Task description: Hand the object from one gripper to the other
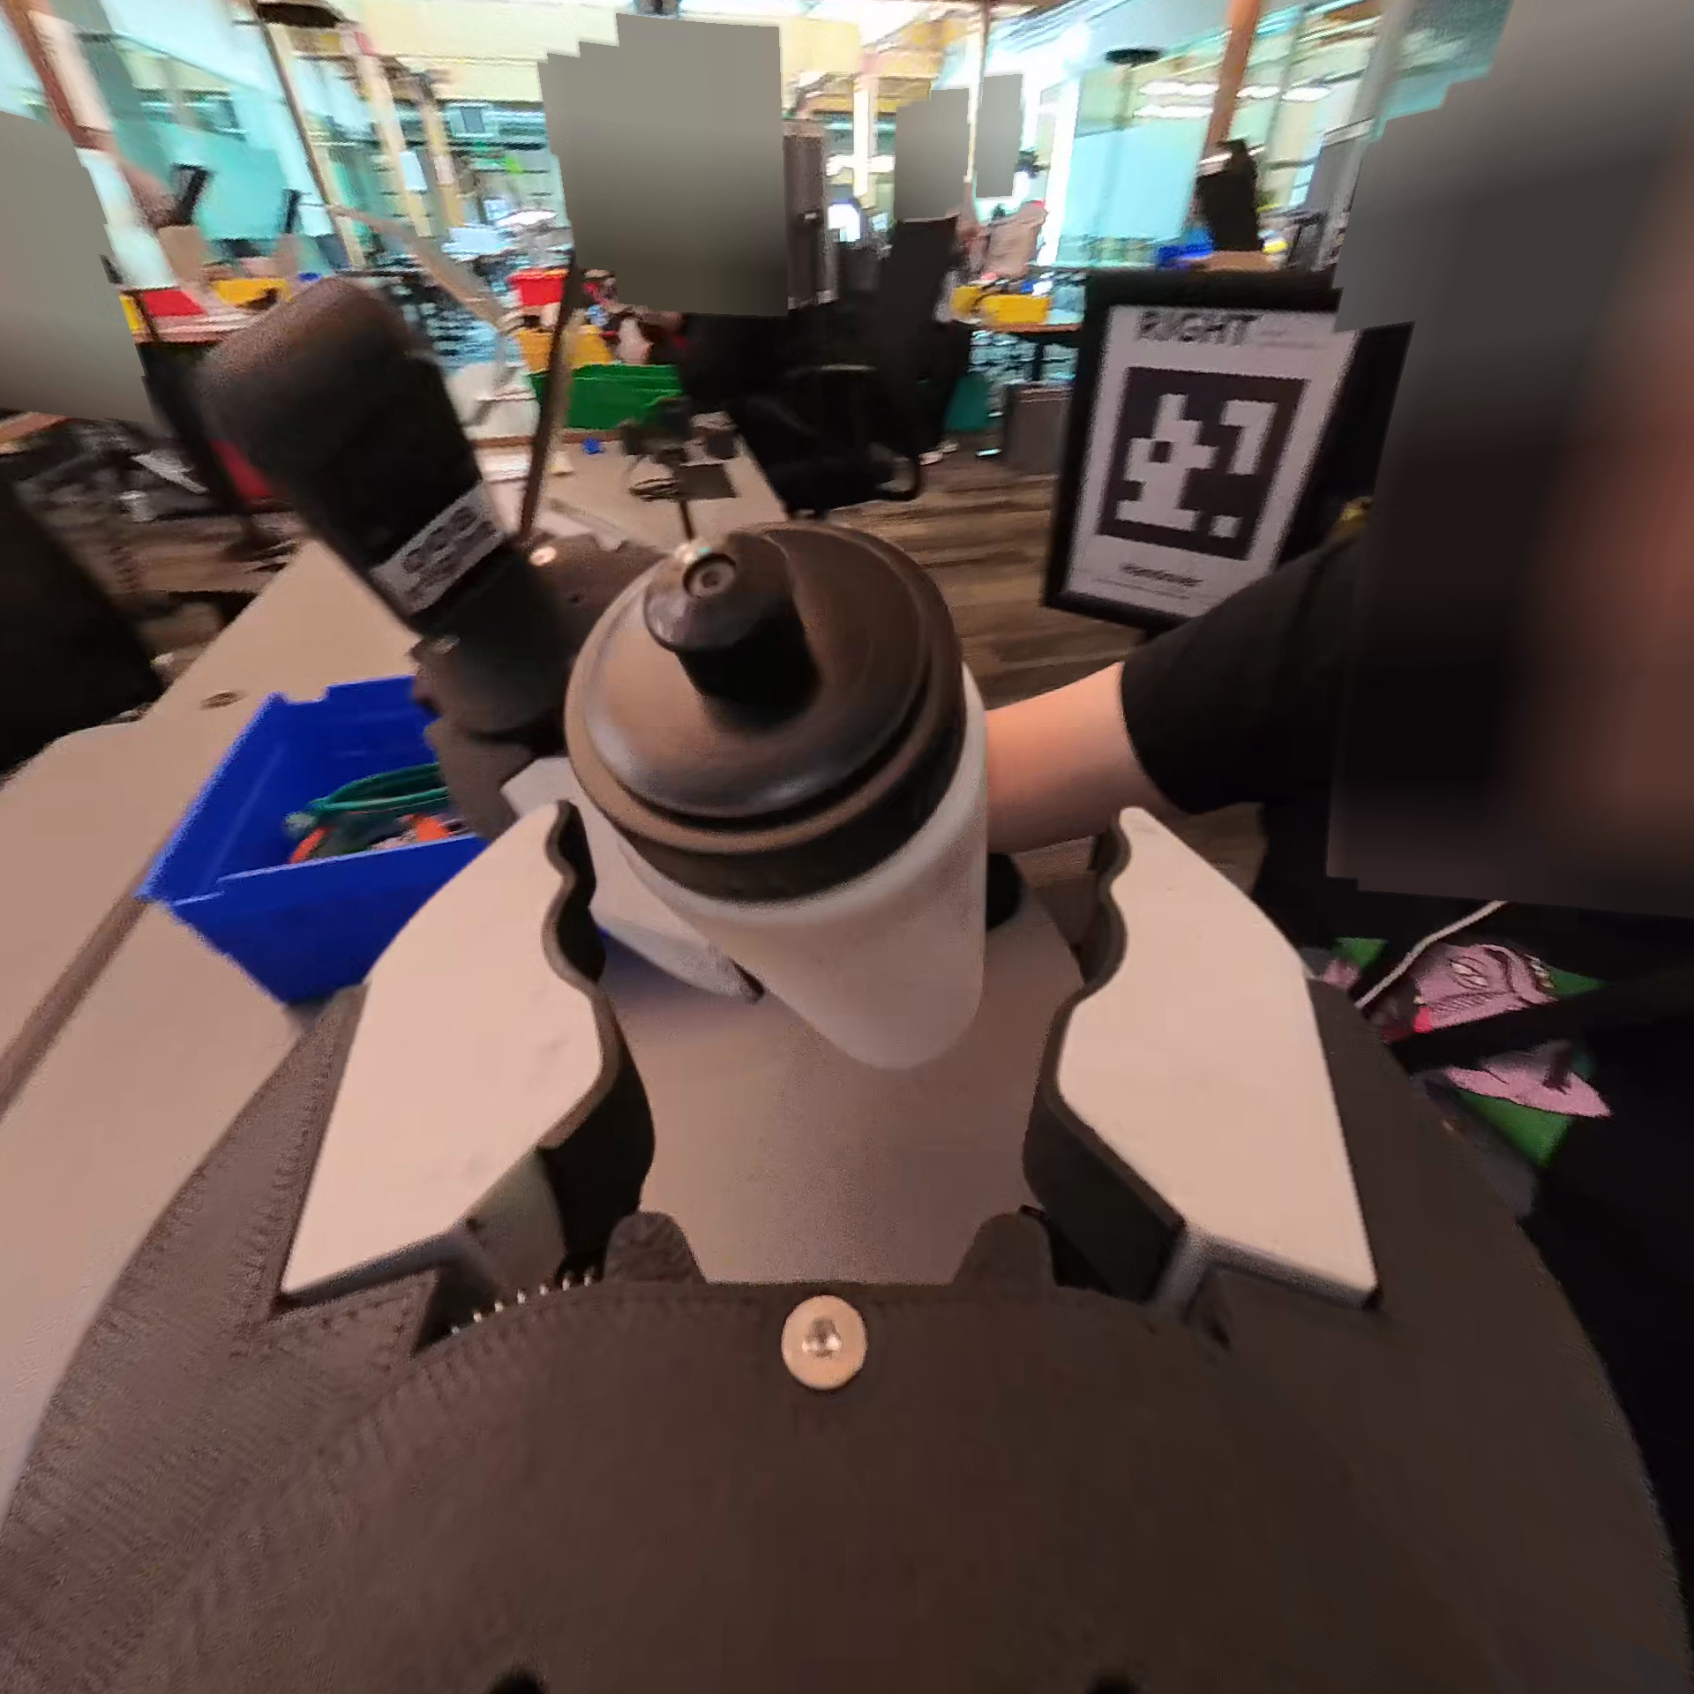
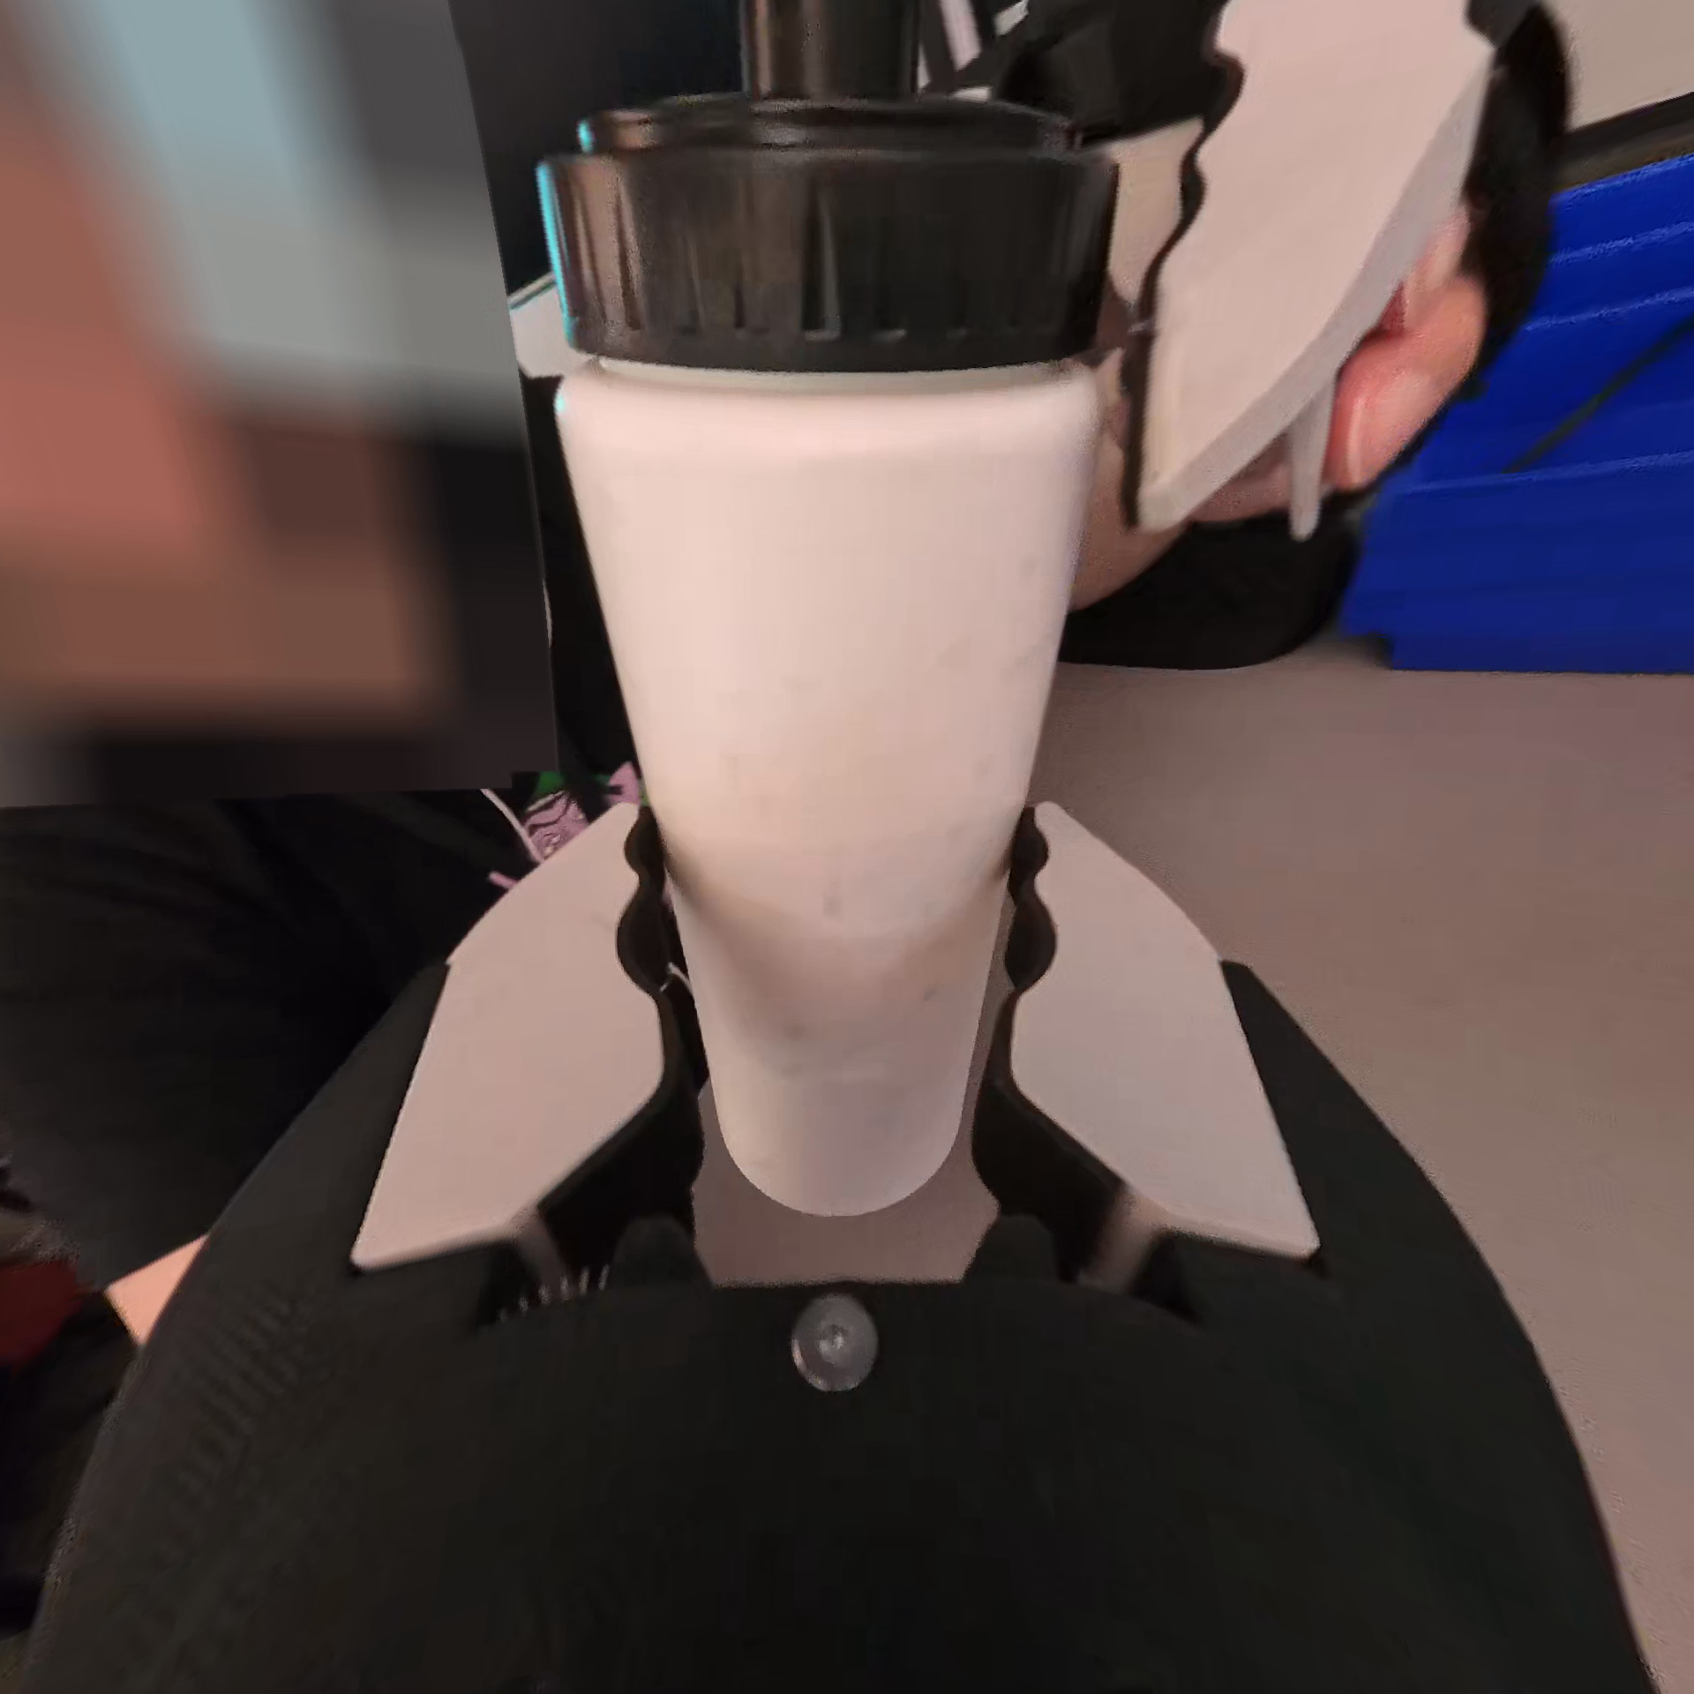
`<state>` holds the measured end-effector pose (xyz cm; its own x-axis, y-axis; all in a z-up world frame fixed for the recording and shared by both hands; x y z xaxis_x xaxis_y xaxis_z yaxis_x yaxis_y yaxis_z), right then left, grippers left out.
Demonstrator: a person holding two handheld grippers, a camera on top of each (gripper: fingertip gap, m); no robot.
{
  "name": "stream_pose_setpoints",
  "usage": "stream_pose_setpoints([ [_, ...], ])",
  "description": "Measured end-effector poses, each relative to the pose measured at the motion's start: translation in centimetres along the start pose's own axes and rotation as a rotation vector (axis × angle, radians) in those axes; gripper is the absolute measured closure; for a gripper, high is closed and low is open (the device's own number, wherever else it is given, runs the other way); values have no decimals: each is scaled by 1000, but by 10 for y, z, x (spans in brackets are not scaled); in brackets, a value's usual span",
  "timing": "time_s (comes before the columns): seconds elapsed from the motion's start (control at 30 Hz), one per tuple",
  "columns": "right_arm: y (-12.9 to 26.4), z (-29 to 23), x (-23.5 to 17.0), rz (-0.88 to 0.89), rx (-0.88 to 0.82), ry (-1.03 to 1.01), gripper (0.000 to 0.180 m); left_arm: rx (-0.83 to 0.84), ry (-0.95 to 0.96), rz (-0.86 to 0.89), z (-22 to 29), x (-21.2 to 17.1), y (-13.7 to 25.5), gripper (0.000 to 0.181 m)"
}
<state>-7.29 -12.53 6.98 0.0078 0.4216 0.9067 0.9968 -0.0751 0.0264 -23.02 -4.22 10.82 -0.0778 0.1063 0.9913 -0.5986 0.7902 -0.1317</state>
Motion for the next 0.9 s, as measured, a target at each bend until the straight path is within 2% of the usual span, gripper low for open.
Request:
stream_pose_setpoints([
  [0.07, -7, 3, -5, -28, 53, -27, 105, -57, 33, 37, -1, -5, -6, 78],
  [0.17, -16, 7, -9, -68, 88, -70, 105, -151, 91, 100, -1, -10, -8, 90],
  [0.37, -11, 13, -12, -9, 84, -28, 105, -115, 49, 53, -4, -3, -9, 97],
  [0.43, -3, 19, -11, 17, 13, -20, 106, -51, 27, 34, -6, 1, -7, 97],
  [0.57, 17, 32, -7, 51, -246, 57, 103, 166, -110, -94, -13, 6, 5, 97],
  [0.67, 28, 29, 4, 84, -407, 207, 102, 340, -232, -220, -18, 10, 16, 97],
  [0.77, 29, 13, 23, 136, -601, 461, 104, 479, -346, -336, -20, 13, 22, 97],
  [0.9, 8, -20, 45, 246, -723, 709, 134, 563, -468, -377, -18, 12, 16, 98],
])
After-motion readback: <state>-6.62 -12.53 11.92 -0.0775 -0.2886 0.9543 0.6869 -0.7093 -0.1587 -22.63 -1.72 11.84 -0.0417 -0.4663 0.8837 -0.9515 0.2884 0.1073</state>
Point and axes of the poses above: each gripper's, where its closed fingertips meet, y back along the fingers, x out of its top, z = x × y across the jaws, the point moved 10 cm from there along y, back along the fingers, and after that the axes turned 15 degrees about z, right-handed, at the moved point
